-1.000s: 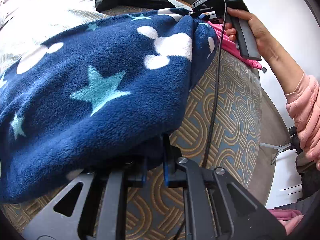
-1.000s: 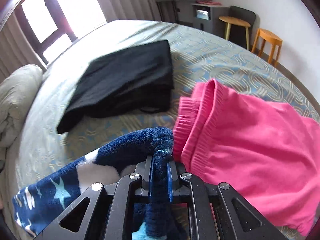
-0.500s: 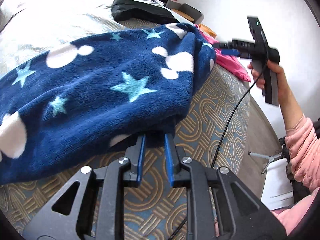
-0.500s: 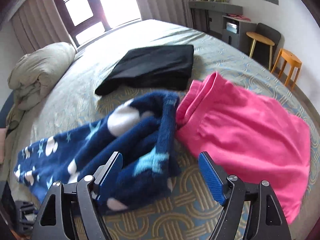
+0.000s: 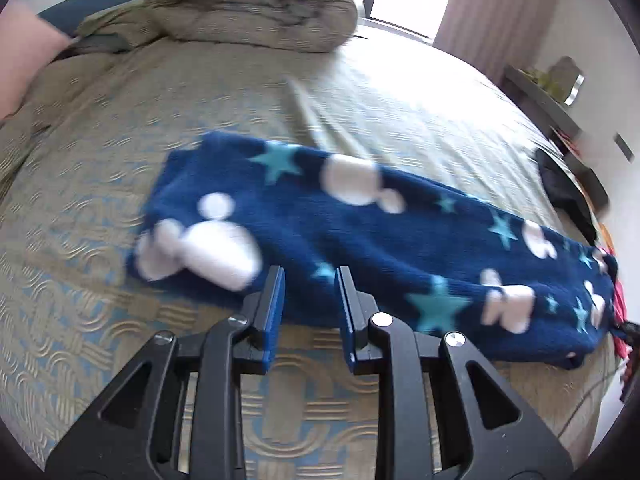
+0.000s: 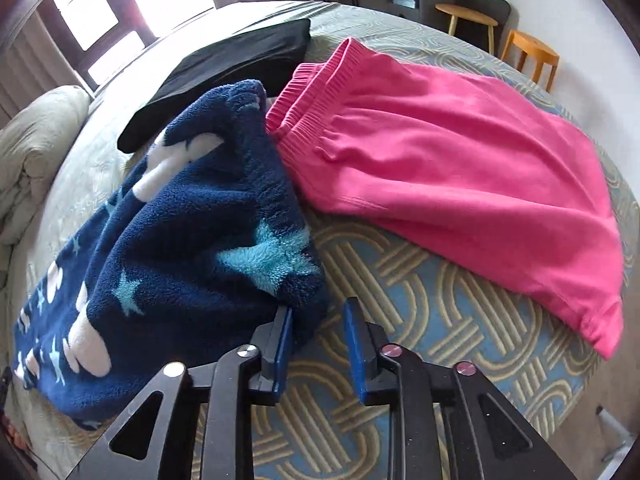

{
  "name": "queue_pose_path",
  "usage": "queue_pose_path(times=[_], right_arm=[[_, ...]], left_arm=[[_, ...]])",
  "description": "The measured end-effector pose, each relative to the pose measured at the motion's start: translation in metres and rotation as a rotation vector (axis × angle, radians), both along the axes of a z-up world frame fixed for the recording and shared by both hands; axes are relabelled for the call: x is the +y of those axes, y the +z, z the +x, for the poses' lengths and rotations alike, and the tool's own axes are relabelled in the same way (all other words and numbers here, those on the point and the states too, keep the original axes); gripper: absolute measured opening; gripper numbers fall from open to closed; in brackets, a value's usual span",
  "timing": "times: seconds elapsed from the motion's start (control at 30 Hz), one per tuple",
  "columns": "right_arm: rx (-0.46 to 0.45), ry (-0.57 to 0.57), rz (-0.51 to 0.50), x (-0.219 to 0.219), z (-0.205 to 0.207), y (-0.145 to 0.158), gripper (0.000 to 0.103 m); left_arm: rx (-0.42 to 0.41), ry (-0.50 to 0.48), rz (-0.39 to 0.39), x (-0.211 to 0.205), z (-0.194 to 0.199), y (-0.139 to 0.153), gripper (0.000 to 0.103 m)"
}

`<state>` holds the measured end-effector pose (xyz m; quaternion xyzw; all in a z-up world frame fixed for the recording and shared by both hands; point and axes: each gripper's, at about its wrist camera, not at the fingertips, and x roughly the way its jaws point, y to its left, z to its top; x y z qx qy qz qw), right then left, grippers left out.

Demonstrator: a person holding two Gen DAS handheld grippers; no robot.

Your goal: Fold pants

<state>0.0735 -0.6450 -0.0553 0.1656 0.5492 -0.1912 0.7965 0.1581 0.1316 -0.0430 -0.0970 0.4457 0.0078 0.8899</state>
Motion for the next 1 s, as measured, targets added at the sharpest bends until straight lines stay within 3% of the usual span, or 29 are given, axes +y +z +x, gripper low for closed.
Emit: queue_pose_path(times=[0.03,0.07,0.17,0.23,0.3,0.37,0.47,0.6,0.67,0.7,0.83,0.9,1.0], right_arm=[[0.040,-0.013,-0.071,0.006,0.001,0.006,0.051],[0.072,-0.025,-0.148,0.013,0.002,0.013,0.055],[0.127,-0.083,-0.462,0.041,0.011,0.048,0.057],[0.079,-0.077,-0.553,0.066,0.019,0.075,0.058],[-0.025,-0.004,-0.475,0.095,0.028,0.097,0.063],[-0.115,0.123,-0.330,0.137,0.043,0.109,0.067],[-0.145,0.365,-0.164,0.222,0.082,0.105,0.068],[-0.121,0.626,-0.129,0.347,0.126,0.086,0.068],[-0.128,0.740,-0.095,0.400,0.141,0.082,0.068],[-0.140,0.789,-0.083,0.420,0.143,0.083,0.068],[-0.195,0.923,-0.069,0.486,0.144,0.090,0.068],[-0.218,0.942,-0.043,0.498,0.146,0.093,0.068],[-0.230,0.952,-0.009,0.503,0.151,0.093,0.068]], left_arm=[[0.010,0.050,-0.009,0.019,-0.003,-0.005,0.029],[0.014,0.093,-0.028,0.037,-0.008,-0.009,0.032],[0.010,0.168,-0.089,0.070,-0.014,-0.018,0.044],[0.003,0.167,-0.119,0.078,-0.013,-0.020,0.045],[0.004,0.145,-0.154,0.079,-0.007,-0.022,0.048],[0.012,0.126,-0.170,0.073,0.004,-0.028,0.049],[0.017,0.113,-0.200,0.068,0.024,-0.036,0.049],[0.029,0.137,-0.223,0.070,0.047,-0.046,0.046],[0.008,0.136,-0.212,0.071,0.051,-0.044,0.015],[0.000,0.132,-0.203,0.072,0.051,-0.041,0.008],[-0.107,0.142,-0.206,0.079,0.039,-0.015,0.008],[-0.156,0.132,-0.204,0.085,0.032,-0.002,0.008],[-0.140,0.105,-0.143,0.088,0.034,-0.009,0.009]])
